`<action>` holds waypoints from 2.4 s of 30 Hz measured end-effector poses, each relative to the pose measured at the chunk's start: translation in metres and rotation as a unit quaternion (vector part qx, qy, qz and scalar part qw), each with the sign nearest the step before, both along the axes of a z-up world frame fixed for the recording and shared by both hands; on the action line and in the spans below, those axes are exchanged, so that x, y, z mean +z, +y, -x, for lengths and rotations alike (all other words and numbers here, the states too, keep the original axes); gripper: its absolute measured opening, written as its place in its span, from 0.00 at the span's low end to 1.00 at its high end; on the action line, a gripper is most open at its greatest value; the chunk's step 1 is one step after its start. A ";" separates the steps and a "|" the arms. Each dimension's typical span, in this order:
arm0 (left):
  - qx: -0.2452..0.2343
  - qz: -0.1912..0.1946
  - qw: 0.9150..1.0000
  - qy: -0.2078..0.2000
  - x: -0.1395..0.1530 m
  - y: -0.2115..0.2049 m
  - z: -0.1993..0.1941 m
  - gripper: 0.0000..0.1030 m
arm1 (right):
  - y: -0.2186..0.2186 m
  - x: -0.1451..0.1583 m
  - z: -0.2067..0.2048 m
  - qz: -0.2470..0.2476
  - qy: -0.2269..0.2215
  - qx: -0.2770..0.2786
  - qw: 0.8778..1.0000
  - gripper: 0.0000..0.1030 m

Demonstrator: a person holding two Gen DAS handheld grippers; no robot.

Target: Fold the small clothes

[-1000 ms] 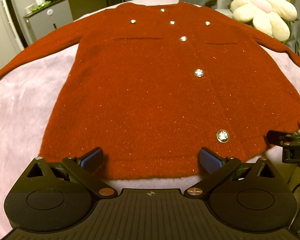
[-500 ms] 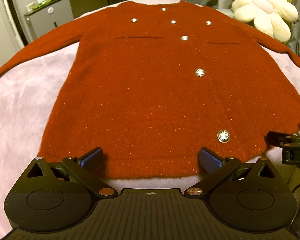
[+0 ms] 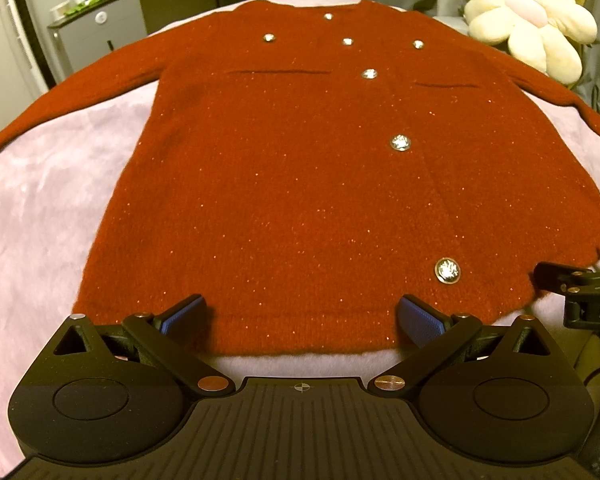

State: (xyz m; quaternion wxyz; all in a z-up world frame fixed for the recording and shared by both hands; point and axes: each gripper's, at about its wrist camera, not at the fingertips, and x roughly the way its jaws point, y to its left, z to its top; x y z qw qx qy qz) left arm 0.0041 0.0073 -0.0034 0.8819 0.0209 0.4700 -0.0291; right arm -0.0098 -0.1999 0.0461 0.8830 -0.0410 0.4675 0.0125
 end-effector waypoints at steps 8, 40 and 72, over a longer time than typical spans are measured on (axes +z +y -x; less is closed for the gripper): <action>0.000 0.000 1.000 0.000 0.000 0.000 0.000 1.00 | 0.000 0.000 0.000 0.001 0.001 -0.002 1.000 0.96; 0.011 0.042 0.994 -0.104 0.034 -0.021 -0.124 1.00 | -0.238 -0.007 -0.080 -0.389 -0.133 -0.253 0.876 0.60; 0.033 0.059 0.990 -0.123 -0.015 0.018 -0.156 1.00 | -0.107 0.046 -0.248 -0.023 -0.276 -0.009 0.961 0.12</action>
